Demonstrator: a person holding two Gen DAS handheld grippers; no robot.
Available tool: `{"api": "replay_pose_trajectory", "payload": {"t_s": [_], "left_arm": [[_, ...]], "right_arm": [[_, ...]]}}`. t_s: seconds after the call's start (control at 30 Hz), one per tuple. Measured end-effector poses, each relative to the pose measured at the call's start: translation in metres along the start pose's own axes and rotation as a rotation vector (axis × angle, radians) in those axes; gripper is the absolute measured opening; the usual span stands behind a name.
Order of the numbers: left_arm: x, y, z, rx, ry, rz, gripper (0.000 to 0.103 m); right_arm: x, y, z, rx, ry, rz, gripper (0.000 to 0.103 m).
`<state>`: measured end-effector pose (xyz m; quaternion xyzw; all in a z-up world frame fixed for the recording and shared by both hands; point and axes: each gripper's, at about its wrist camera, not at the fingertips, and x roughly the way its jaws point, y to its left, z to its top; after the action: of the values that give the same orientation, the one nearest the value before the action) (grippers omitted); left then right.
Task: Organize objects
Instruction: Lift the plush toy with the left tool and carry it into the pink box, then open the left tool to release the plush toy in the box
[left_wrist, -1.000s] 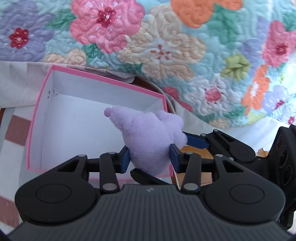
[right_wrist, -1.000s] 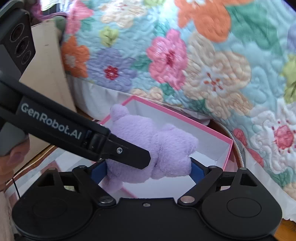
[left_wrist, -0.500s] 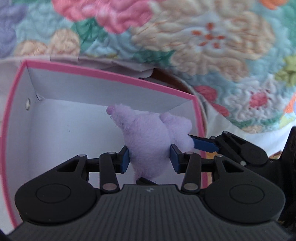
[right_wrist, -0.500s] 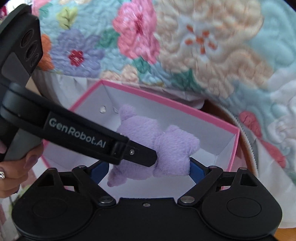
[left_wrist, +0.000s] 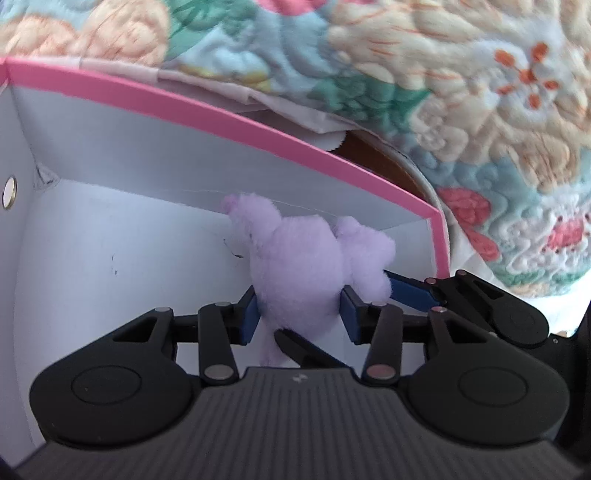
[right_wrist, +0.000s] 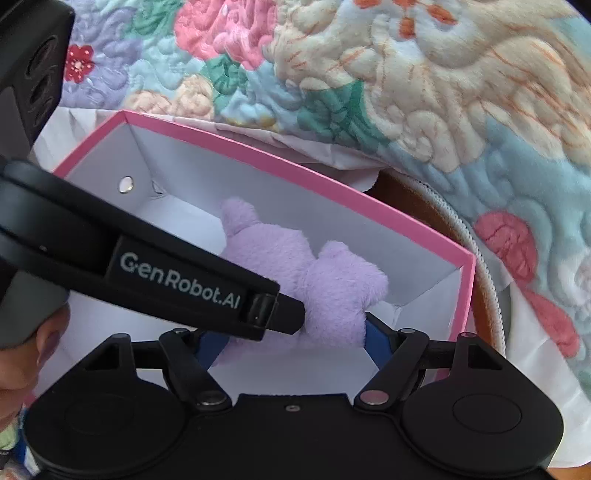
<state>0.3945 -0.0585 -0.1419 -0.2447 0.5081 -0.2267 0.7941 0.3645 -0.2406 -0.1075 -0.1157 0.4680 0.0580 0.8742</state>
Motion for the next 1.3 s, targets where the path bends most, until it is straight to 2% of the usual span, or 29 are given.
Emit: {"api": "replay_pose_trajectory", "payload": {"t_s": [0.1,0.23,0.37,0.43,0.5,0.57,0.6,0.67,0.77,0.87,0.97,1.03,1.07,1.2,1.3], "left_arm": [[0.002,0.008,-0.003,-0.052,-0.009,0.006,0.045],[0.006,0.014,-0.005,-0.078,0.007,0.061,0.043],[0.013,0.014,-0.001,-0.087,0.056,0.18,0.039],[0.016,0.016,0.001,-0.107,0.063,0.161,0.039],[0.017,0.017,0.003,-0.119,0.067,0.154,0.037],[0.018,0.011,0.003,-0.09,0.058,0.165,0.037],[0.019,0.006,0.003,-0.059,0.055,0.175,0.037],[0.025,-0.004,0.003,-0.015,0.05,0.17,0.037],[0.036,-0.014,0.005,-0.021,0.066,0.12,0.036],[0.042,-0.027,0.007,0.011,0.042,0.112,0.036],[0.044,-0.034,0.007,0.032,0.035,0.136,0.042],[0.038,-0.036,0.006,0.045,0.014,0.164,0.055],[0.033,-0.039,0.005,0.055,0.005,0.182,0.057],[0.005,-0.052,0.0,0.122,-0.003,0.241,0.065],[-0.019,-0.06,-0.006,0.155,0.031,0.268,0.067]], "right_arm": [[0.006,0.009,0.001,-0.053,0.01,-0.022,0.08],[0.02,0.018,0.003,-0.073,0.045,-0.01,0.08],[0.017,0.012,-0.001,-0.058,0.054,0.085,0.083],[0.006,0.009,-0.006,-0.071,0.04,0.099,0.085],[-0.005,0.008,-0.012,-0.106,0.02,0.091,0.083],[-0.015,0.008,-0.02,-0.138,-0.022,0.064,0.061],[-0.017,0.008,-0.022,-0.156,-0.029,0.076,0.058],[-0.016,0.006,-0.027,-0.155,-0.027,0.071,0.038],[-0.007,0.005,-0.028,-0.174,-0.008,0.039,0.028],[0.001,-0.003,-0.026,-0.13,-0.001,0.016,0.027],[-0.003,-0.011,-0.024,-0.083,-0.017,0.033,0.025],[-0.01,-0.014,-0.024,-0.058,-0.036,0.047,0.025],[-0.015,-0.016,-0.024,-0.046,-0.045,0.061,0.029],[-0.032,-0.026,-0.028,0.036,-0.057,0.107,0.034],[-0.049,-0.033,-0.032,0.108,-0.072,0.156,0.04]]}}
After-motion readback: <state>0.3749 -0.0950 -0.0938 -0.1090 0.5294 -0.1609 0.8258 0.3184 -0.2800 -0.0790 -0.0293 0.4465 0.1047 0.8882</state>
